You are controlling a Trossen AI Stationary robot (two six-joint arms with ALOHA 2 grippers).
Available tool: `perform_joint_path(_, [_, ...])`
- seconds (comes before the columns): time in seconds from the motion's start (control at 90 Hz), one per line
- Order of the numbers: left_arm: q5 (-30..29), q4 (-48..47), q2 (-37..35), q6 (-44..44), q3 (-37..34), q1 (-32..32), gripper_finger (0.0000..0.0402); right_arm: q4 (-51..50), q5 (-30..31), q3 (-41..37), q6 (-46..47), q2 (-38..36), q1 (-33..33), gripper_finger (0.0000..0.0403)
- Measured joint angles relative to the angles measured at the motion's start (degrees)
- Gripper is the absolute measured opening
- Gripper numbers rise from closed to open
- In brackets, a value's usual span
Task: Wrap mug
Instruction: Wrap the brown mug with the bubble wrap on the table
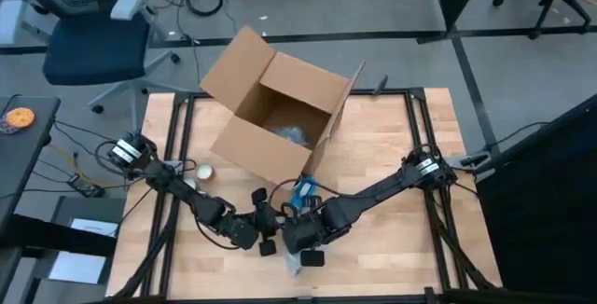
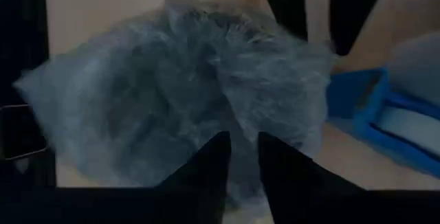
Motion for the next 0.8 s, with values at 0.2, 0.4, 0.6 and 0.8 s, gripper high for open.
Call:
perform_joint_path(0.2, [-0.9,9.1,4.0,2.8,0.0,0.8,0.0082,7.9,-1.0,-6.9,0.1,-0.5,0.0,0.0008])
perform_joint_path(0.4, [-0.3,14.6,6.7,6.1,0.0,1.3,0.0082,9.7,-3.2,-8.9,0.5,-0.3,0.2,0.0001])
perform_joint_path(0.6, [0.7,15.3,6.8,9.0,0.0,1.2,0.0082,3.9,-2.3,-3.0,-1.4,0.4,1.0,0.0])
perform_joint_path(0.8, [0.7,14.5,6.9,10.2,0.0,1.2,0.0082,-4.4,-0.8,6.4,-3.1,0.4,2.3,0.0])
